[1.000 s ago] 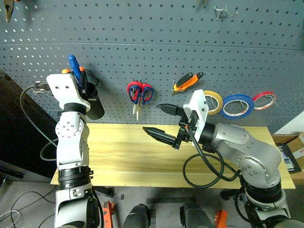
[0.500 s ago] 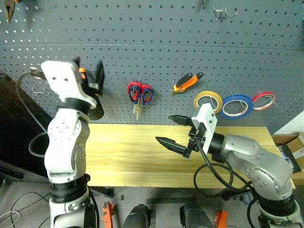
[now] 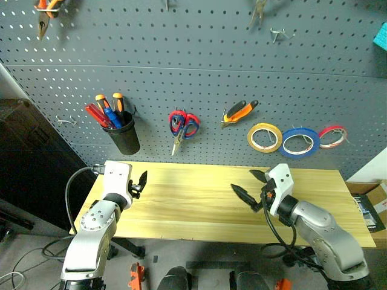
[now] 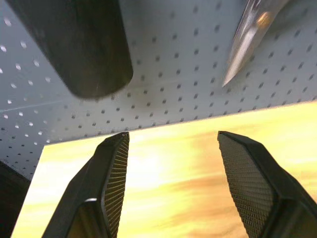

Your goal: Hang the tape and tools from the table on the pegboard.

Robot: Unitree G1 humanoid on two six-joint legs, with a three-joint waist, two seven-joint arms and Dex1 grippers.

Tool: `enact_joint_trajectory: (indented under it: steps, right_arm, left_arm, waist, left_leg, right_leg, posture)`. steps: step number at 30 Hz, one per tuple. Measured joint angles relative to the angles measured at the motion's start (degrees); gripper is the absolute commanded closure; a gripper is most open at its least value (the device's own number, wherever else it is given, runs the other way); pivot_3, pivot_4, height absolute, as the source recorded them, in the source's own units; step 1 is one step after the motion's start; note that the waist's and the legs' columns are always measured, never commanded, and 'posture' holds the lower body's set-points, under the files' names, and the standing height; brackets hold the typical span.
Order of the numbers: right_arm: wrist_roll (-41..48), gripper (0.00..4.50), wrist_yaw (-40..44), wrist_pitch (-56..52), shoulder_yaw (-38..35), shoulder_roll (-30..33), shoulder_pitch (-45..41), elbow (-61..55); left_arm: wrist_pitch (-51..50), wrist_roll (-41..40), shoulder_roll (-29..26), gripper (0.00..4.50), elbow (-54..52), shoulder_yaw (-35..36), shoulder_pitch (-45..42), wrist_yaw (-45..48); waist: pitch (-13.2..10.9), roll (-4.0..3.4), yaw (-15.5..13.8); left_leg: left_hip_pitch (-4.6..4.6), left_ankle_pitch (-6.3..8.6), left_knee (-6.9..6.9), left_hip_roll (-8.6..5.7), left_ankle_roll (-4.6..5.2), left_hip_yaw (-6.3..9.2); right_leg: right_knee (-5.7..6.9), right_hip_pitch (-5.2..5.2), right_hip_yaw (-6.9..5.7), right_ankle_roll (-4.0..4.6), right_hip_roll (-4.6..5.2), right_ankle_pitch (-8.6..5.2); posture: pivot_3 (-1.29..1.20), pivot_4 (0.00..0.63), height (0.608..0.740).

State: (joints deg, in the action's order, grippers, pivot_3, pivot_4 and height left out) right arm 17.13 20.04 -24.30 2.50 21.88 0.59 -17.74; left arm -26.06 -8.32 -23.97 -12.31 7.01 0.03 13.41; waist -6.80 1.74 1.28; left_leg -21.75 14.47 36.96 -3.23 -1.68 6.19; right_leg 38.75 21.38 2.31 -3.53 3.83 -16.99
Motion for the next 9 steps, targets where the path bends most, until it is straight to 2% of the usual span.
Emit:
enact_joint_trajectory:
  steps: [5, 9]
  right_arm:
    - [-7.61, 0.00, -6.77, 8.39, -3.99, -0.78, 0.05, 15.68]
    - [-9.73, 0.00, -9.95, 11.90, -6.13, -2.19, -0.78, 24.01]
  left_arm:
    - [7.00, 3.52, -0.28, 1.49, 11.46, -3.08, -3.77, 2.16]
    - [11.66, 4.63, 1.02, 1.49, 19.96, -4.09, -7.65, 2.31]
  waist:
    - [1.84, -0.19, 0.05]
    - [2.76, -0.47, 0.42]
  left_leg:
    - [0.07, -0.01, -0.01, -0.06, -0.01, -0.01]
    - [0.21, -0.01, 0.00, -0.03, -0.01, -0.05]
  right_leg:
    - [0.07, -0.02, 0.02, 0.01, -0.03, 0.01]
    - [0.13, -0.12, 0.10, 0.01, -0.10, 0.01]
  posture:
    - [-0.03, 0.000, 0.740]
    - [-0.04, 0.000, 0.740]
